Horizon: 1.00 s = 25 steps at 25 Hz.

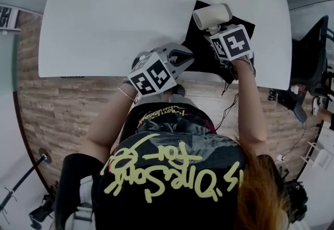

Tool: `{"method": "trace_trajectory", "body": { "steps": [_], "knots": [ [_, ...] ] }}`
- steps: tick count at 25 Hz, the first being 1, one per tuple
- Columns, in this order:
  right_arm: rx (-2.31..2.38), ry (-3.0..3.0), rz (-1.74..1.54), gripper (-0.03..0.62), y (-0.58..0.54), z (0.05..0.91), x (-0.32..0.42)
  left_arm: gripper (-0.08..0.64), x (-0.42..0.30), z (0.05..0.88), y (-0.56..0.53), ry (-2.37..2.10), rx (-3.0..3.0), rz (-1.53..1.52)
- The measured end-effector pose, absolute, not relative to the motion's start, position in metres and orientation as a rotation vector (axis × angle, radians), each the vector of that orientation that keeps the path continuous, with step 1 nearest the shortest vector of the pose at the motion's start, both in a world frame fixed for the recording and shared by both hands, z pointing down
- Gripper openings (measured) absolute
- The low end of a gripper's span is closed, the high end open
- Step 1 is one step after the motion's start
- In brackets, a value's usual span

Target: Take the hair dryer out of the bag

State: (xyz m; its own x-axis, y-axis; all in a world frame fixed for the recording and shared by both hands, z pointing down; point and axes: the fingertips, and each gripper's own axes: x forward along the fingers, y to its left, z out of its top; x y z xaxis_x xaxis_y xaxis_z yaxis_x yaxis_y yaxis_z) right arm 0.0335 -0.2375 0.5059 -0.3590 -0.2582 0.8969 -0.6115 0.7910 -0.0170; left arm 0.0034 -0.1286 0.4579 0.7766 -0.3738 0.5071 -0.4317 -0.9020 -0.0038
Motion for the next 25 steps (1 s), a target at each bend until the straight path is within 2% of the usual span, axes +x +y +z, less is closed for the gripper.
{"method": "trace_trajectory", "body": {
  "steps": [25],
  "knots": [
    [0.709, -1.923, 0.472, 0.205, -0.232, 0.508, 0.032, 0.048, -0.033, 0.454, -0.128, -0.708, 2.801, 0.727]
  ]
}}
